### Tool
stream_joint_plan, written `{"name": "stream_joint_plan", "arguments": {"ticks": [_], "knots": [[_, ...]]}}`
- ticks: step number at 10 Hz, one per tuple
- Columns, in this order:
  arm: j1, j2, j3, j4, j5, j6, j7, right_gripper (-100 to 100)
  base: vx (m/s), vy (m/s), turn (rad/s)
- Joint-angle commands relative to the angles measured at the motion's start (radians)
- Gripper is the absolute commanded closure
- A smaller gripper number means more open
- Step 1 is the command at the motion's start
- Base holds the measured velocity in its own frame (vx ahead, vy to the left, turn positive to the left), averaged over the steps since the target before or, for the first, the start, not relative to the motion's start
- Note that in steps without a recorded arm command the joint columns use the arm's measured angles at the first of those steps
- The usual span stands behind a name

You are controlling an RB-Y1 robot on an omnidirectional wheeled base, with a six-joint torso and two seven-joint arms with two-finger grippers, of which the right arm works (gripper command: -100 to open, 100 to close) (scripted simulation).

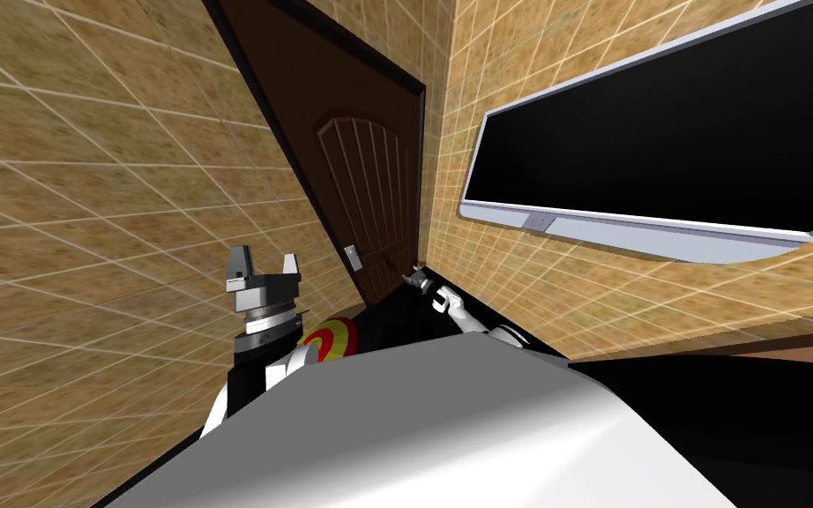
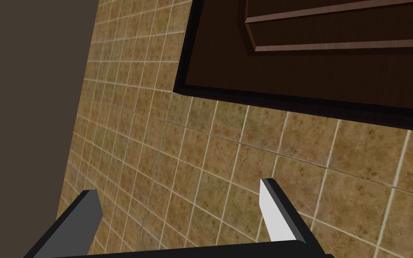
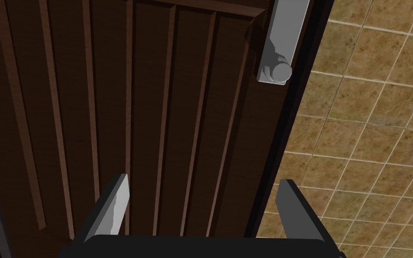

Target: Pull the door open

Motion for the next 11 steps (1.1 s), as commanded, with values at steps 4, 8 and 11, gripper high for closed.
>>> {"name": "stream_joint_plan", "arguments": {"ticks": [4, 8, 11], "knots": [[-0.005, 0.020, -0.010, 0.009, -0.005, -0.004, -0.002, -100, 0.120, 0.151, 0.009], [-0.006, 0.038, -0.016, 0.013, -0.007, -0.006, -0.002, -100, 0.117, 0.170, 0.001], [-0.007, 0.048, -0.020, 0.015, -0.008, -0.006, -0.002, -100, 0.113, 0.164, -0.003]]}}
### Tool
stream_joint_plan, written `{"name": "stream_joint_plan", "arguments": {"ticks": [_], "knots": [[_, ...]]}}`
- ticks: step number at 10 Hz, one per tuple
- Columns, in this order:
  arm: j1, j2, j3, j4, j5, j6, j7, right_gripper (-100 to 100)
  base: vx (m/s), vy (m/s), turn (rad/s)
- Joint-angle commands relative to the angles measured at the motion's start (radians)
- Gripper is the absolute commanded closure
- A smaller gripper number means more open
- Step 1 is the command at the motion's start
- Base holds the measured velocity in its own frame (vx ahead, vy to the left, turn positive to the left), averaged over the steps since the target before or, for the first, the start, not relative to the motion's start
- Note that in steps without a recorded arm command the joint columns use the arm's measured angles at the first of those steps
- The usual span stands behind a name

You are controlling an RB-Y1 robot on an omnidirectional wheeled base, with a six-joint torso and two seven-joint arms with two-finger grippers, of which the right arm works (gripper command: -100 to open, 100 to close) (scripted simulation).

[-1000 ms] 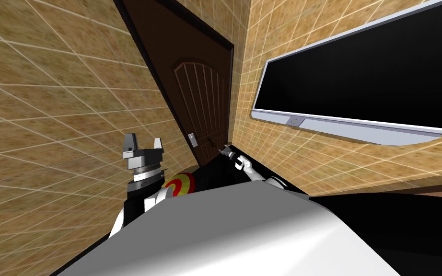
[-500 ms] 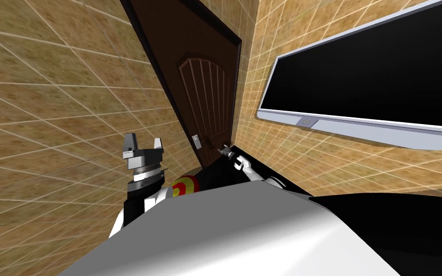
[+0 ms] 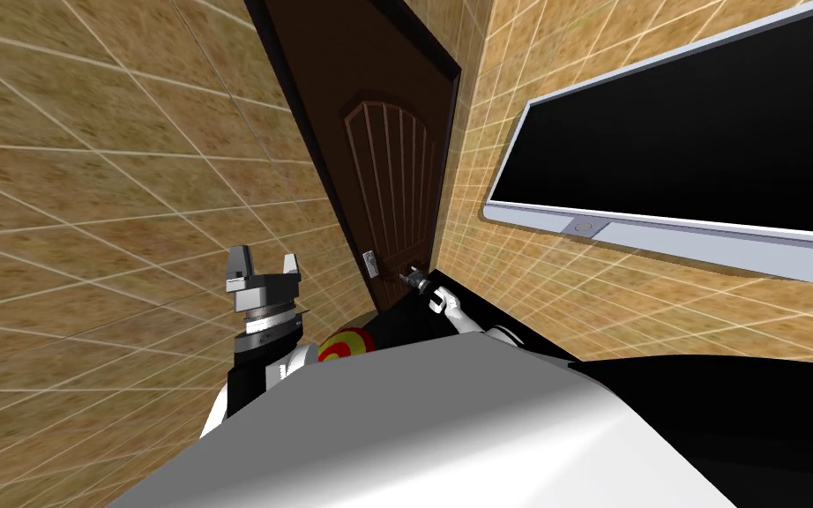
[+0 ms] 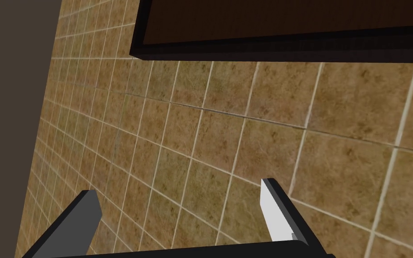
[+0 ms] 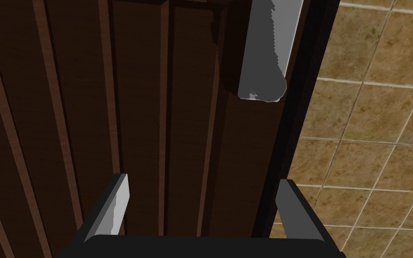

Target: Pull the door open

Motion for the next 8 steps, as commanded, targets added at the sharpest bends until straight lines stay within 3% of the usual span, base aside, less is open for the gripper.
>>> {"name": "stream_joint_plan", "arguments": {"ticks": [1, 8], "knots": [[0.001, 0.005, -0.001, -0.001, 0.000, 0.001, -0.001, -100, 0.119, 0.194, 0.003], [0.000, 0.027, -0.007, 0.002, -0.001, 0.001, 0.000, -100, 0.138, 0.190, -0.005]]}}
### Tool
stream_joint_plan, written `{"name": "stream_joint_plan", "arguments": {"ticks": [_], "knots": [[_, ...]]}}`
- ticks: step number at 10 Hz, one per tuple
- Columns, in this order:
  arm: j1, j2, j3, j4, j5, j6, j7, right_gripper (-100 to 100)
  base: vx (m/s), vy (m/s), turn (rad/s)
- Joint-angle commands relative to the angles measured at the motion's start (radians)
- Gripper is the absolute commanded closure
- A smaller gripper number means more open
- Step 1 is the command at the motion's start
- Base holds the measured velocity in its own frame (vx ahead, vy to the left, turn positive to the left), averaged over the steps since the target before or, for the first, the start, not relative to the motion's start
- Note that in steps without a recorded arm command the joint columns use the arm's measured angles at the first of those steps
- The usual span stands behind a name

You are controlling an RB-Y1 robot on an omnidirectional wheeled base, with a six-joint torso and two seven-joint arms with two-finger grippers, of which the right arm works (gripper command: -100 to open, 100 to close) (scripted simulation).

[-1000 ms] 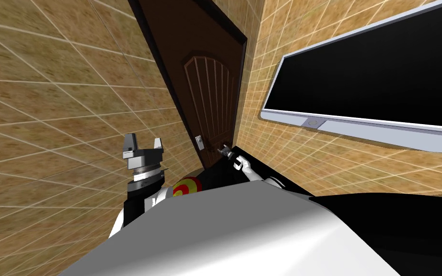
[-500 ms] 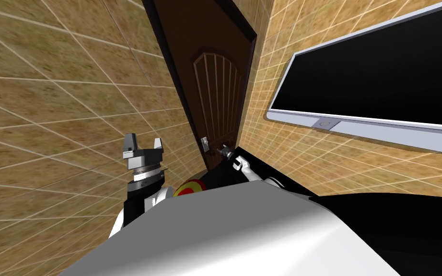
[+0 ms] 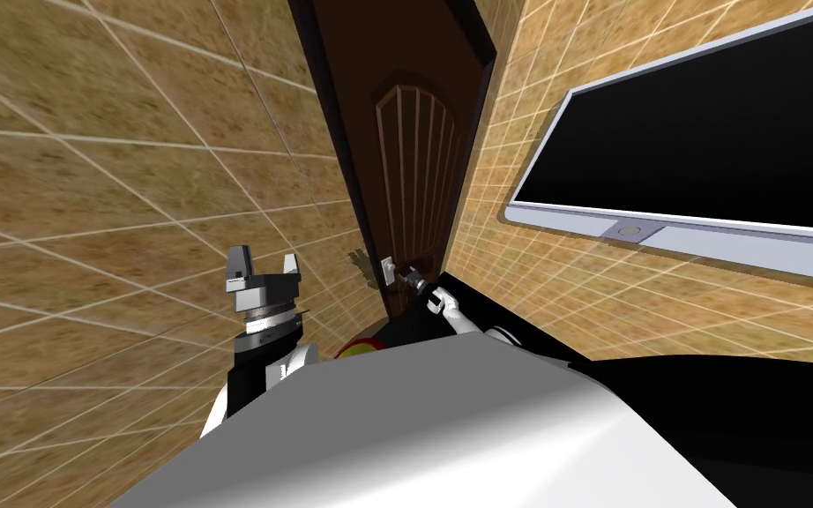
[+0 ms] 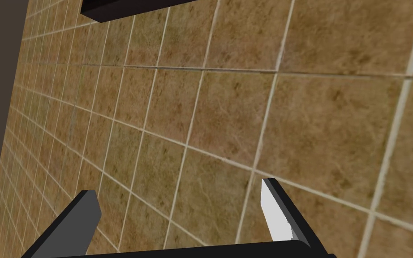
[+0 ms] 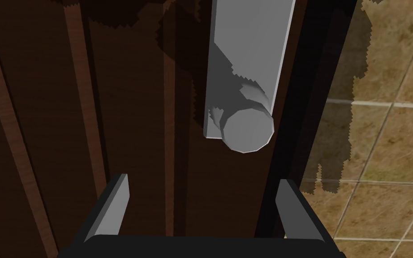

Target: Pull the door open

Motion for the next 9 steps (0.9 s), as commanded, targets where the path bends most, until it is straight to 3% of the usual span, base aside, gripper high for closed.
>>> {"name": "stream_joint_plan", "arguments": {"ticks": [1, 9], "knots": [[-0.001, 0.005, -0.002, 0.003, 0.000, -0.001, 0.001, -100, 0.105, 0.132, -0.003], [-0.001, 0.007, -0.002, 0.003, 0.000, -0.001, 0.002, -100, 0.000, -0.002, 0.001]]}}
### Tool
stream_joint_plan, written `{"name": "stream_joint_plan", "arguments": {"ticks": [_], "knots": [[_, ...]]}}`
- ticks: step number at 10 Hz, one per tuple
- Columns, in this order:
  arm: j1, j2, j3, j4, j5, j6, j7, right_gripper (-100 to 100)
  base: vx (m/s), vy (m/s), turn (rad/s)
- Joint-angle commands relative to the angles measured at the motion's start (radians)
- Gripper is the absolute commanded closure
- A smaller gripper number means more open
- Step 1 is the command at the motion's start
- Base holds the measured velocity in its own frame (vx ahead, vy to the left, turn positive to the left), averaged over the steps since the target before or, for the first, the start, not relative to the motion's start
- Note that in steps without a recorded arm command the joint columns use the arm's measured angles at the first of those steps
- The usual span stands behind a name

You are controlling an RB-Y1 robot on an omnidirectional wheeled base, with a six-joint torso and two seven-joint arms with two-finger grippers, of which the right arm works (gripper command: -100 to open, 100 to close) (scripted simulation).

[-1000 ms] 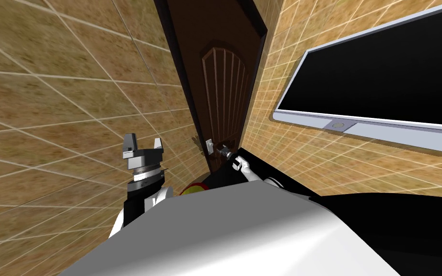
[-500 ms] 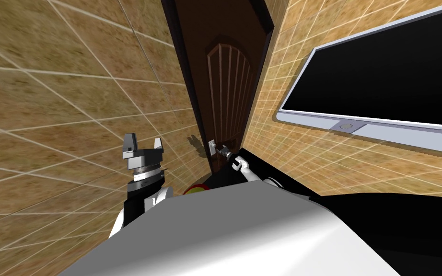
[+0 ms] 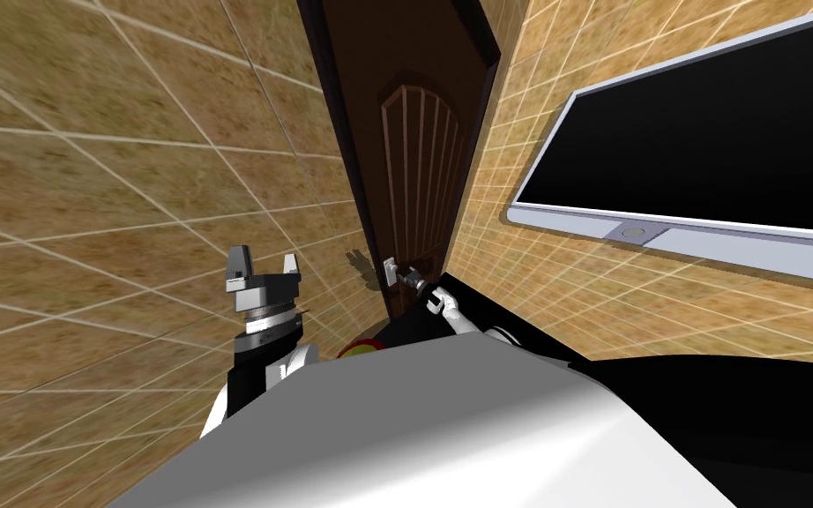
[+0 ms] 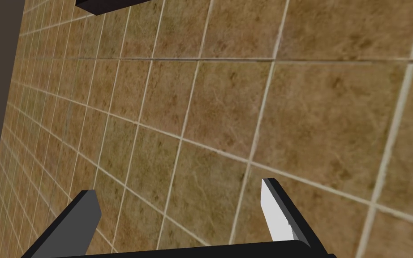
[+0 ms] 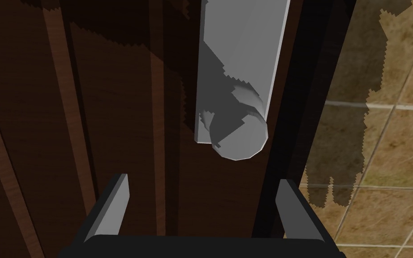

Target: Pull the door open

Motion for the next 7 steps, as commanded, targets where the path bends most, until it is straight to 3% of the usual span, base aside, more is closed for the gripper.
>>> {"name": "stream_joint_plan", "arguments": {"ticks": [1, 3, 7], "knots": [[0.000, 0.000, 0.000, 0.000, 0.000, 0.000, 0.000, -100, 0.000, 0.000, 0.000], [-0.001, -0.001, -0.001, 0.001, 0.000, 0.000, 0.001, -100, -0.033, -0.035, 0.011], [-0.003, -0.003, -0.006, 0.004, 0.000, 0.002, 0.006, -100, -0.134, -0.158, 0.007]]}}
